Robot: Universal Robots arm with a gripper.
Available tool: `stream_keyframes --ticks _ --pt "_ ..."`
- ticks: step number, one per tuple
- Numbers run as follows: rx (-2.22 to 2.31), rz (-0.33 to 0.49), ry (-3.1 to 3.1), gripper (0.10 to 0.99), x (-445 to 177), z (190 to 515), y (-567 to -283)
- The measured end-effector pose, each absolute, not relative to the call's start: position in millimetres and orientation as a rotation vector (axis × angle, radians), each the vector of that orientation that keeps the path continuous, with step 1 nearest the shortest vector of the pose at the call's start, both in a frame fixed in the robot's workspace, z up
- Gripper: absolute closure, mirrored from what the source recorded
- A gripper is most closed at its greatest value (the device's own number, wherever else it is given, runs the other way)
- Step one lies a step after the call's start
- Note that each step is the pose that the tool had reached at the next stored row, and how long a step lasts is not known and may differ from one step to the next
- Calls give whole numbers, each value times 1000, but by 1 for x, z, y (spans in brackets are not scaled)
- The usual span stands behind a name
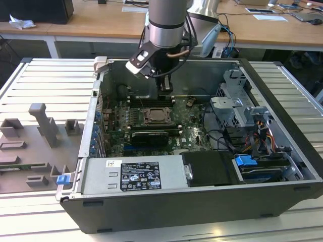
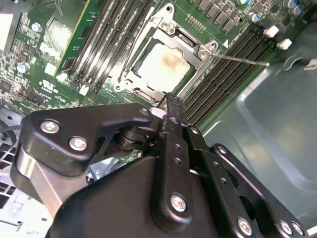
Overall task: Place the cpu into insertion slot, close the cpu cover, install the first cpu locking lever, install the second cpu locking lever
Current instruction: 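Install the first cpu locking lever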
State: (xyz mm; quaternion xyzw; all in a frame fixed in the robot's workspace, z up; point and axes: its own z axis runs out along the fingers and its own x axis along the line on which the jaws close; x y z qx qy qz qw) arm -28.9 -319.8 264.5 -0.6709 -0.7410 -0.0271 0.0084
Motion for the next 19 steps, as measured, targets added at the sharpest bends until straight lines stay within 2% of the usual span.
stream_keyframes --ticks 19 --pt "-1950 -83 -2436 980 -29 264 -320"
